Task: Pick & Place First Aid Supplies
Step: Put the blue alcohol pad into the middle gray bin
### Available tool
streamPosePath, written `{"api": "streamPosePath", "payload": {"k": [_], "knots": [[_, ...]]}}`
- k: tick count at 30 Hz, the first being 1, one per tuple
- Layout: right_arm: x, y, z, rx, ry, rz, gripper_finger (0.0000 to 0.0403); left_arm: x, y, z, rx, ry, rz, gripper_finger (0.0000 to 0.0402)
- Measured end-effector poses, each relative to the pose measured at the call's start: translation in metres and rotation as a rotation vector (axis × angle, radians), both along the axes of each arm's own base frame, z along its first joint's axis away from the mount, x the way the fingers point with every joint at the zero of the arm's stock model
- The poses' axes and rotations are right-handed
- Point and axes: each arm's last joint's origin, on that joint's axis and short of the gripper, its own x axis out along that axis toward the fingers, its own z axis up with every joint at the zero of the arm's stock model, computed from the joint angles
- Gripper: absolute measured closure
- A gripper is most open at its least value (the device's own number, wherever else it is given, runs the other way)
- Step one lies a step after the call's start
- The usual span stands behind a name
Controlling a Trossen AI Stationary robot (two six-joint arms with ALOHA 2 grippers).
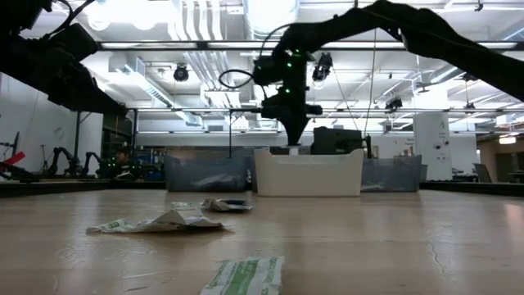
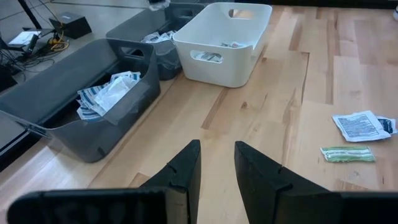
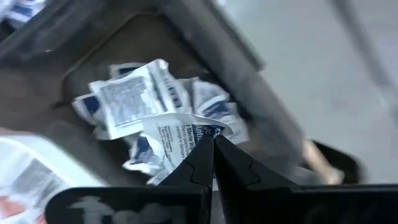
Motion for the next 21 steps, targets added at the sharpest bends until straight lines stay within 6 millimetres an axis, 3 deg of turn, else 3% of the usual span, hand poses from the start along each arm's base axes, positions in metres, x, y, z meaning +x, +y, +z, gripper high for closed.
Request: {"api": "streamPosePath", "payload": {"k": [3,8,16,21], "knots": [[-0.008,-0.016,-0.006,0.118,-0.055,0.007,0.0394,0.0,0.0,0.0,0.0,0.0,0.0,0.0307],[-0.015,-0.03,-0.018,0.147,-0.022,0.054,0.0394,0.0,0.0,0.0,-0.002,-0.005,0.001,0.0307],[-0.011,-0.032,-0.031,0.154,0.033,0.217,0.0393,0.0,0.0,0.0,-0.002,-0.005,0.002,0.0307],[-0.009,-0.033,-0.041,0.17,0.06,0.254,0.0372,0.0,0.0,0.0,0.0,-0.006,0.005,0.0307]]}}
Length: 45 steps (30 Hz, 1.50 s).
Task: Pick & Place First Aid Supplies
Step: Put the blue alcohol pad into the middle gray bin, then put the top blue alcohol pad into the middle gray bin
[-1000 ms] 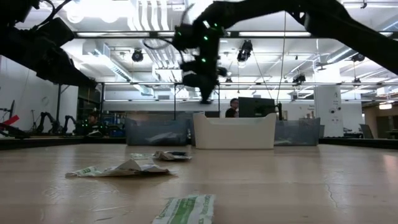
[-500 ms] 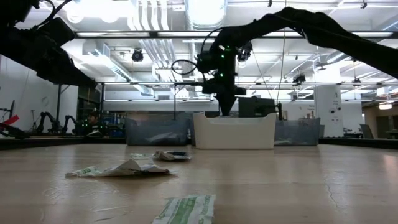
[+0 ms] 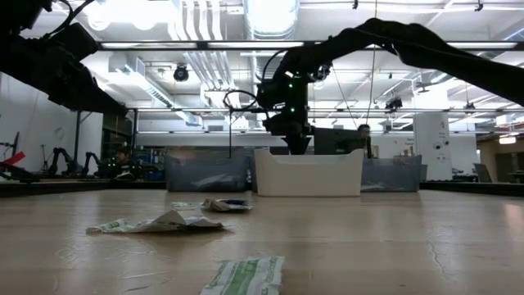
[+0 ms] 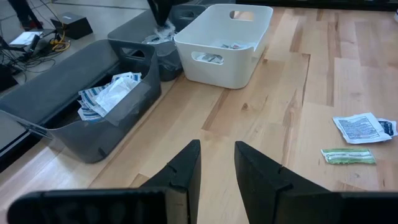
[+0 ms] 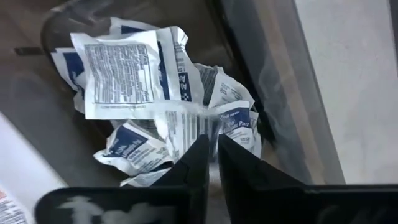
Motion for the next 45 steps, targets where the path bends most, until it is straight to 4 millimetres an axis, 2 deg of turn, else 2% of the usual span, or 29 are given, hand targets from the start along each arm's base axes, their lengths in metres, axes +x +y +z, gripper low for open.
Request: {"api": "streamPosePath", "payload": {"k": [4,8,14,18,23,30,40,45], "knots": [[0.0,0.0,-0.001,-0.001,0.009,0.024,0.0345,0.0,0.0,0.0,0.0,0.0,0.0,0.0307],[-0.001,0.002,0.006,0.002,0.015,0.034,0.0321,0.0,0.0,0.0,0.0,0.0,0.0,0.0307],[-0.01,0.022,0.038,0.013,0.011,-0.039,0.0305,0.0,0.0,0.0,0.0,0.0,0.0,0.0307],[-0.011,0.042,0.062,0.053,-0.044,-0.052,0.0308,0.0,0.0,0.0,0.006,0.003,-0.003,0.0307],[-0.005,0.079,0.094,0.175,-0.195,-0.002,0.0324,0.0,0.0,0.0,0.007,0.005,-0.004,0.0307],[0.009,0.144,0.119,0.231,-0.269,0.089,0.0351,0.0,0.0,0.0,0.004,0.003,-0.003,0.0307],[0.034,0.252,0.116,0.338,-0.257,0.353,0.0389,0.0,0.0,0.0,0.005,0.003,-0.003,0.0307],[0.046,0.294,0.11,0.328,-0.3,0.462,0.039,0.0,0.0,0.0,-0.003,0.003,-0.014,0.0307]]}}
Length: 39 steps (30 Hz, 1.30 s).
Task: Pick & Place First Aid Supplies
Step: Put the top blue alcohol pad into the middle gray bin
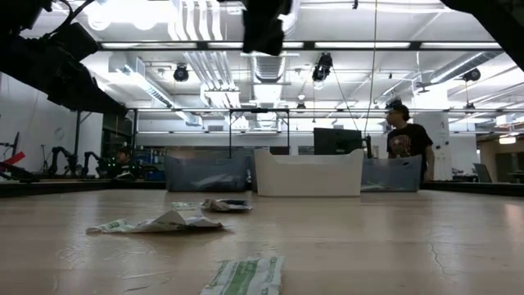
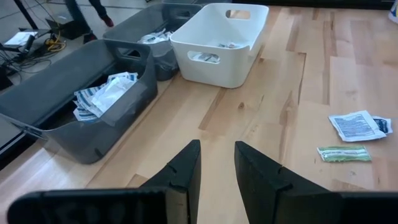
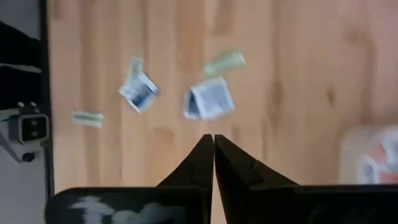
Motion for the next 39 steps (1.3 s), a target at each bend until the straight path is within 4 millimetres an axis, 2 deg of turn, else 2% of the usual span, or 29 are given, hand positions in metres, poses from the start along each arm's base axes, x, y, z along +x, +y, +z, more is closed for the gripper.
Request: {"api": "streamPosePath", "payload": {"k": [4,9,19,24,28,31,39], "knots": [[0.014,0.025,-0.007,0.002,-0.085,0.054,0.039,0.0,0.0,0.0,-0.004,-0.002,-0.006,0.0307],[0.027,0.041,-0.027,-0.009,-0.095,0.104,0.039,0.001,-0.001,0.003,-0.017,-0.035,-0.026,0.0307],[0.048,0.044,-0.087,-0.051,0.02,0.146,0.039,-0.002,-0.005,0.011,-0.031,-0.087,-0.238,0.0307],[0.053,0.041,-0.103,-0.052,0.051,0.141,0.039,-0.007,-0.006,0.015,-0.042,-0.132,-0.329,0.0307],[0.055,0.041,-0.113,-0.049,0.076,0.143,0.0388,-0.011,-0.006,0.01,-0.053,-0.171,-0.341,0.0307],[0.055,0.042,-0.115,-0.047,0.084,0.136,0.0371,-0.014,-0.006,0.003,-0.085,-0.207,-0.351,0.0307],[0.055,0.04,-0.116,-0.096,0.083,0.118,0.0293,-0.018,-0.007,-0.005,-0.133,-0.271,-0.417,0.0307]]}}
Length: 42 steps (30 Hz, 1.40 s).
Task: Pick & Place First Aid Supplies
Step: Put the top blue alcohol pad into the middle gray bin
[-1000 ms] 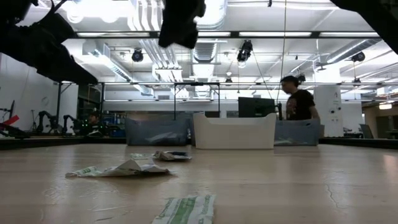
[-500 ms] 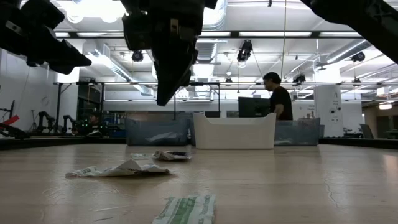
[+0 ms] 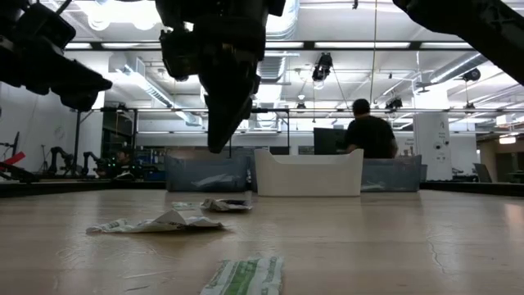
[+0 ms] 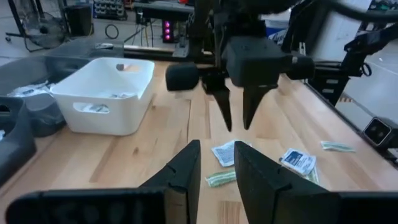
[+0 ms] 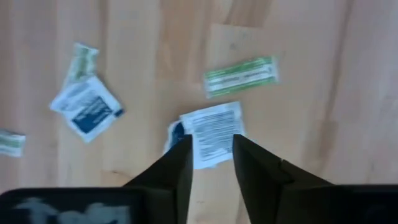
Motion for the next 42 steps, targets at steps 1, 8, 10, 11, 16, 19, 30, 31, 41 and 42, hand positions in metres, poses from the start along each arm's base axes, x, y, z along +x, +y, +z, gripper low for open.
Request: {"api": "streamPosePath", "payload": {"k": [1,8,10,11,16,19,30,31,41,42], "knots": [[0.0,0.0,0.0,-0.012,0.0,-0.002,0.0285,0.0,0.0,-0.002,-0.001,-0.001,-0.001,0.0307],[0.002,-0.003,-0.018,-0.031,0.045,-0.025,0.0271,0.001,0.0,-0.008,-0.002,0.011,0.0,0.0307],[0.002,-0.003,-0.024,-0.033,0.067,-0.025,0.0274,0.001,0.0,-0.008,-0.003,0.01,0.001,0.0307],[0.003,-0.003,-0.03,-0.034,0.082,-0.025,0.0275,0.001,0.0,-0.008,-0.003,0.01,0.001,0.0307],[0.004,-0.003,-0.052,-0.042,0.143,-0.031,0.0276,0.001,0.0,-0.008,-0.004,0.01,0.001,0.0307],[0.005,-0.004,-0.061,-0.057,0.163,-0.066,0.0275,0.001,0.0,-0.008,-0.005,0.01,0.001,0.0307],[0.005,-0.005,-0.065,-0.06,0.184,-0.085,0.0337,0.001,0.0,-0.008,-0.023,0.011,0.005,0.0307],[0.006,-0.005,-0.065,-0.061,0.183,-0.085,0.0344,0.001,0.0,-0.008,-0.022,0.011,0.005,0.0307],[0.006,-0.005,-0.065,-0.061,0.184,-0.083,0.0392,0.001,0.0,-0.008,-0.022,0.011,0.005,0.0307],[0.005,-0.005,-0.065,-0.061,0.186,-0.085,0.0393,0.001,0.0,-0.008,-0.022,0.012,0.005,0.0307]]}}
